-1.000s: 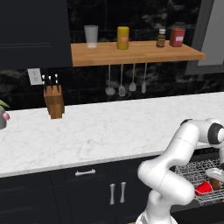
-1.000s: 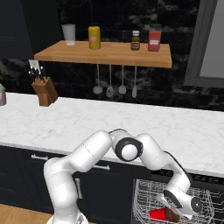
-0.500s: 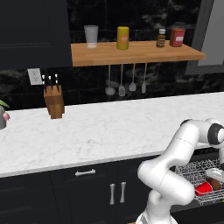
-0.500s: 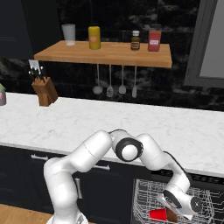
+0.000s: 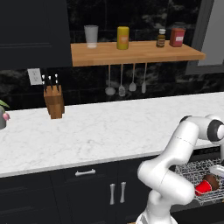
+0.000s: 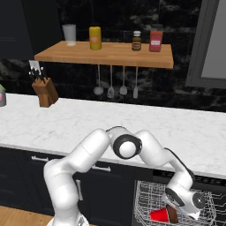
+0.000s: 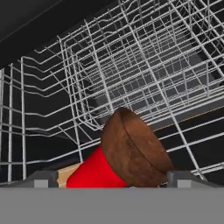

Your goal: Pick up the cup and bowl from the counter, place them in the dishwasher, and close the dishwasher door.

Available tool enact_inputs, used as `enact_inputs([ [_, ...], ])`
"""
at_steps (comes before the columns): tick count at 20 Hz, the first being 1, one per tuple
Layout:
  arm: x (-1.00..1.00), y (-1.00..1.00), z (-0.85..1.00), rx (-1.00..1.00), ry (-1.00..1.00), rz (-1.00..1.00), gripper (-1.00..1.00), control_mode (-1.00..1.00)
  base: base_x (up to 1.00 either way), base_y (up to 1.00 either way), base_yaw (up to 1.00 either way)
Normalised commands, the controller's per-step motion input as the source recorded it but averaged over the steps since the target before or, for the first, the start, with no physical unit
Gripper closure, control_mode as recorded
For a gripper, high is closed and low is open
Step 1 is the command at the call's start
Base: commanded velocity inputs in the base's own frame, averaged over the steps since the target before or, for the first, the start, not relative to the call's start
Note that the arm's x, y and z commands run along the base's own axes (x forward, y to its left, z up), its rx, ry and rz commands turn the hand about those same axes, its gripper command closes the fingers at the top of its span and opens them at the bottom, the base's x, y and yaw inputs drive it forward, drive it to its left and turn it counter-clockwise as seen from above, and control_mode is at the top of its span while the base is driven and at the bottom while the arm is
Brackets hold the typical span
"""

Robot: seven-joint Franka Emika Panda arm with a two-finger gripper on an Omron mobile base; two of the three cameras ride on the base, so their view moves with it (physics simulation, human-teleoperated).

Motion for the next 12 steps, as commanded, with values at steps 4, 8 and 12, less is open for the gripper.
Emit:
enact_inputs([
  [4, -0.19, -0.07, 0.13, -0.09, 0.11, -0.01, -1.00, -1.00, 0.00, 0.00, 0.00],
  [8, -0.67, 0.00, -0.15, -0.10, 0.12, 0.00, -1.00, -1.00, 0.00, 0.00, 0.00],
  [12, -0.64, -0.06, 0.13, -0.12, 0.04, 0.00, -1.00, -1.00, 0.00, 0.00, 0.00],
])
